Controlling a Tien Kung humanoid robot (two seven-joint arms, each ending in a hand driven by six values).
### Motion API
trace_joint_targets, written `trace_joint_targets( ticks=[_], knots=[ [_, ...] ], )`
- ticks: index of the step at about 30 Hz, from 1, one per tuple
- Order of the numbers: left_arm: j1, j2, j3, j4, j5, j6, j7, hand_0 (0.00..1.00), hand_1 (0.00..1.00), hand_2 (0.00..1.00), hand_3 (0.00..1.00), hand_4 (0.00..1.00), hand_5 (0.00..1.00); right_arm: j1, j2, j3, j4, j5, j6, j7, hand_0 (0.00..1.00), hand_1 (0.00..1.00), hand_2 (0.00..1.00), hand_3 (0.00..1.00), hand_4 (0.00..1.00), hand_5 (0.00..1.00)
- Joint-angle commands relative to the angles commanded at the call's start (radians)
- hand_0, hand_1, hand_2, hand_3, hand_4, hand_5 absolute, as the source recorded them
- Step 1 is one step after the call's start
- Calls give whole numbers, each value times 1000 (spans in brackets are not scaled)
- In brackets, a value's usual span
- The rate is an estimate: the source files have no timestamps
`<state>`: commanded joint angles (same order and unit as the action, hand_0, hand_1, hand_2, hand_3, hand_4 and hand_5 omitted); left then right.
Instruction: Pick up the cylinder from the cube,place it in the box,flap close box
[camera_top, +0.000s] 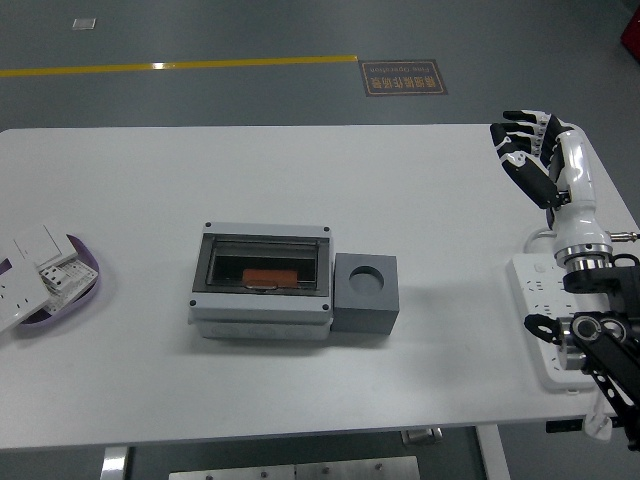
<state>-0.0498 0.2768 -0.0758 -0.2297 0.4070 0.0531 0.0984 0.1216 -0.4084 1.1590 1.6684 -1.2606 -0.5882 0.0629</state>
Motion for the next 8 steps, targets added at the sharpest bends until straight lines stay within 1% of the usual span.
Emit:
trace_joint_targets(
  ticks=[8],
  knots=[
    [4, -5, -2, 1, -3, 1, 1, 598, 621, 608, 626, 695, 206, -3, -3, 2, 1, -4, 1, -4, 665, 622, 622, 639, 776, 465]
  ],
)
